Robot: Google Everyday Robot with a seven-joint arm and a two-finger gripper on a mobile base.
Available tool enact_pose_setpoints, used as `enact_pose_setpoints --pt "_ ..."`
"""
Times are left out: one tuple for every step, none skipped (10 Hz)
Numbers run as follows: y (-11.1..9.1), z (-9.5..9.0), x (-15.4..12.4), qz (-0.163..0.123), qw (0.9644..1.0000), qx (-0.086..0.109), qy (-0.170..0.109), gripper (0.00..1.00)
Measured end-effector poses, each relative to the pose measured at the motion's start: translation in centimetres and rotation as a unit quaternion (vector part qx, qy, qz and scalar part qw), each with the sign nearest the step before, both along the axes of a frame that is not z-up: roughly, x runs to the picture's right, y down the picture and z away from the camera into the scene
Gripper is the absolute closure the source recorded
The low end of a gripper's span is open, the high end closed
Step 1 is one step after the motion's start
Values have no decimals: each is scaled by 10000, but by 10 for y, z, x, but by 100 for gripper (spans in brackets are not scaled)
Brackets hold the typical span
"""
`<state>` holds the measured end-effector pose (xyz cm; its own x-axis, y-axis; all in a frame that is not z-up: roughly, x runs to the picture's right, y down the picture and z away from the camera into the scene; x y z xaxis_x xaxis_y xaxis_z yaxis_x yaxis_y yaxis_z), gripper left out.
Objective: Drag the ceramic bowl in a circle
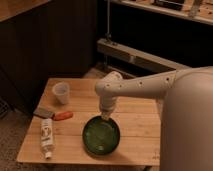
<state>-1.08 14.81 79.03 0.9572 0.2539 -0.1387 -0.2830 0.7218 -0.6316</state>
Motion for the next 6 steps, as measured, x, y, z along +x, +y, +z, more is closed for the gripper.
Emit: enact_pose_setpoints --pt "1 2 -14 -77 10000 2 -39 100" --pt "3 1 -21 -125 9999 -18 -50 100" --pt "3 2 -22 -166 9999 -20 -33 100" --pt "2 3 -21 -218 9998 -12 -34 100" --pt "0 6 -23 -256 9997 -20 -36 100" --pt "-1 13 -23 -305 9995 -45 22 100"
